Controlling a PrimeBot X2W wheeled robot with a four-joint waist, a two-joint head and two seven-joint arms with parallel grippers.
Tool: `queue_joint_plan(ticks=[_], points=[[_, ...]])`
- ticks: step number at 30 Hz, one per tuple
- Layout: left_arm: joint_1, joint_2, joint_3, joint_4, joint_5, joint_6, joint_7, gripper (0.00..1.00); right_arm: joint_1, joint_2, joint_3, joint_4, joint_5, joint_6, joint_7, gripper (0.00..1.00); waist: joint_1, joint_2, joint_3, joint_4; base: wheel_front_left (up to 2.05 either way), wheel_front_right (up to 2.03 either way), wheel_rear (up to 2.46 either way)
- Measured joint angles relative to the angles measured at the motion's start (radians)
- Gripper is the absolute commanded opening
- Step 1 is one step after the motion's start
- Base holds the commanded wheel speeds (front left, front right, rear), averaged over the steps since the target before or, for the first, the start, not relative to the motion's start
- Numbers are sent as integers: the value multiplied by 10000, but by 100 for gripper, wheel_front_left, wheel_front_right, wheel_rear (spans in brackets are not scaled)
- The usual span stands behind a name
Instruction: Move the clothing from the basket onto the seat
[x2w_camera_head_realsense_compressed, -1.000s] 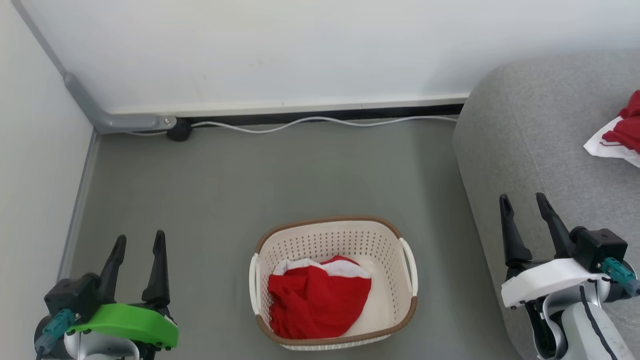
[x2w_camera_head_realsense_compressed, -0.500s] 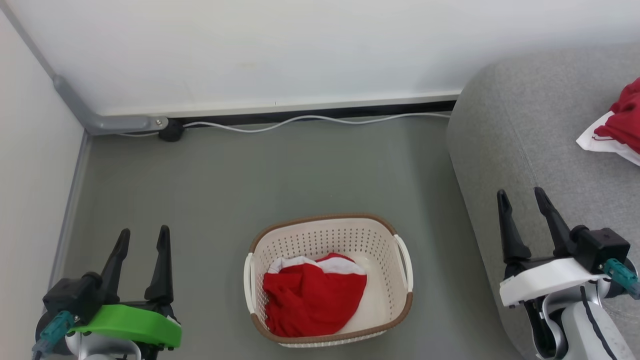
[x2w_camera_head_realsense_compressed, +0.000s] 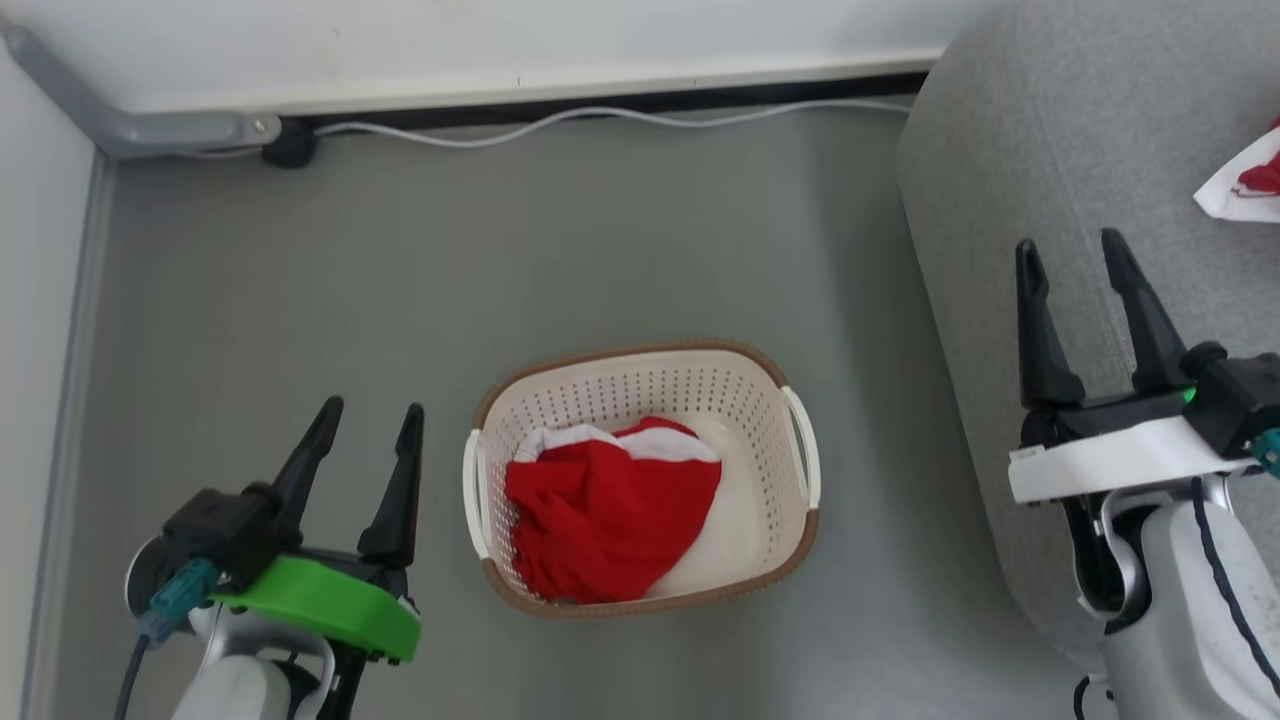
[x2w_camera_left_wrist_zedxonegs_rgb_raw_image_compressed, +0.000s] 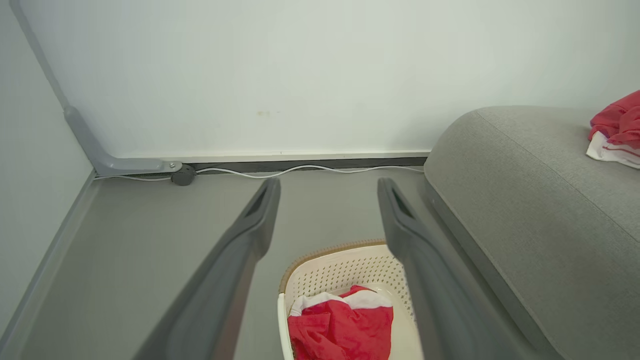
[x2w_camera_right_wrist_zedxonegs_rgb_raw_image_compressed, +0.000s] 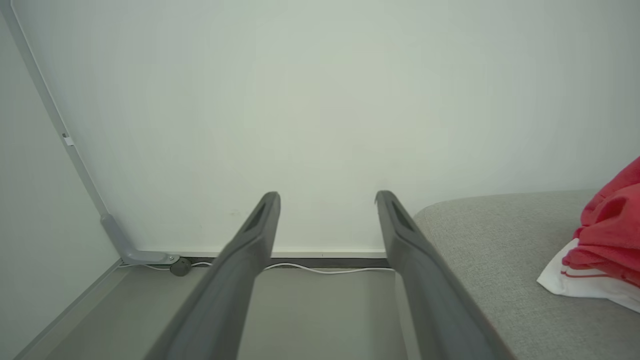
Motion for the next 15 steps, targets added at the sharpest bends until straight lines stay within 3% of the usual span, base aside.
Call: queue_joint_plan(ticks=[15], points=[[-2029, 268, -959, -558, 999, -213, 1310, 100, -1479, 40, 17, -656, 25, -165, 0, 100, 0, 0, 2084, -273, 0, 0, 0]])
